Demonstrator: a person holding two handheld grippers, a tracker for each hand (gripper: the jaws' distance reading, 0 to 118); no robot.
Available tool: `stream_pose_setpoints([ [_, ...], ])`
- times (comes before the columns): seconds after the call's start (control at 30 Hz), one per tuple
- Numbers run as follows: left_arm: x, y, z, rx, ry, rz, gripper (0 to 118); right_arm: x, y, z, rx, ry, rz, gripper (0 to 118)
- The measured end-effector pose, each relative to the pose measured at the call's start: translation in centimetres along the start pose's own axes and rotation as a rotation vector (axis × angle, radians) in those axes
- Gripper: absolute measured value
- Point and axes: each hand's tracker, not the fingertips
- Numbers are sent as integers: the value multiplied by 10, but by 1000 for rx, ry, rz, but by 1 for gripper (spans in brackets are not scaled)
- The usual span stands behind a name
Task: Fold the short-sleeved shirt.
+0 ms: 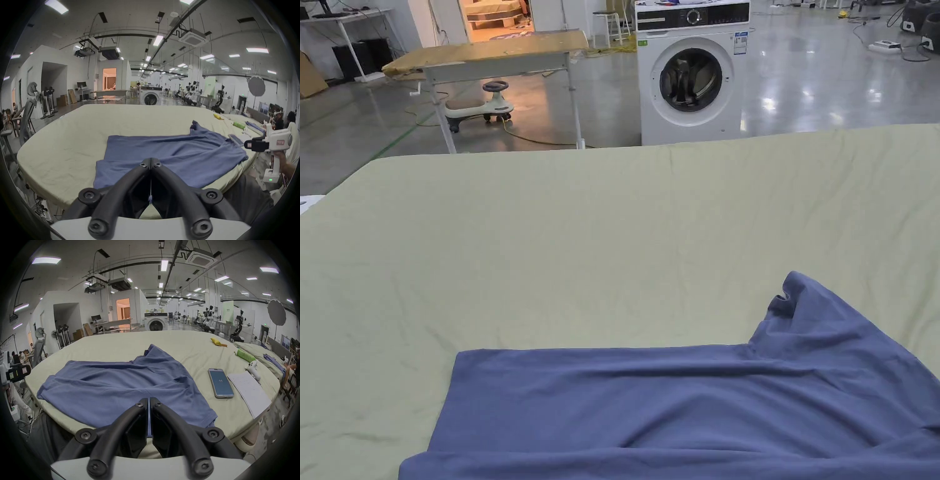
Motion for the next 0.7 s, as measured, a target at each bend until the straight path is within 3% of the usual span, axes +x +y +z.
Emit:
stream_pose_setpoints([
  [0.3,-16,17,-30,-47,22,-8,0,10,-3,-9,-17,55,-69,0],
  [0.33,-23,25,-43,-82,35,6,7,10,-2,-9,-17,56,-72,0],
  [0.43,-49,44,-89,-100,30,6,52,15,-5,-12,-30,66,-84,0],
  [0.47,-59,53,-110,-123,19,17,58,15,-5,-12,-34,70,-90,0],
  [0.6,-99,75,-203,-331,68,147,57,20,-9,-13,-61,74,-95,0],
  [0.7,-123,78,-262,-427,115,168,57,25,-12,-10,-76,68,-93,0],
])
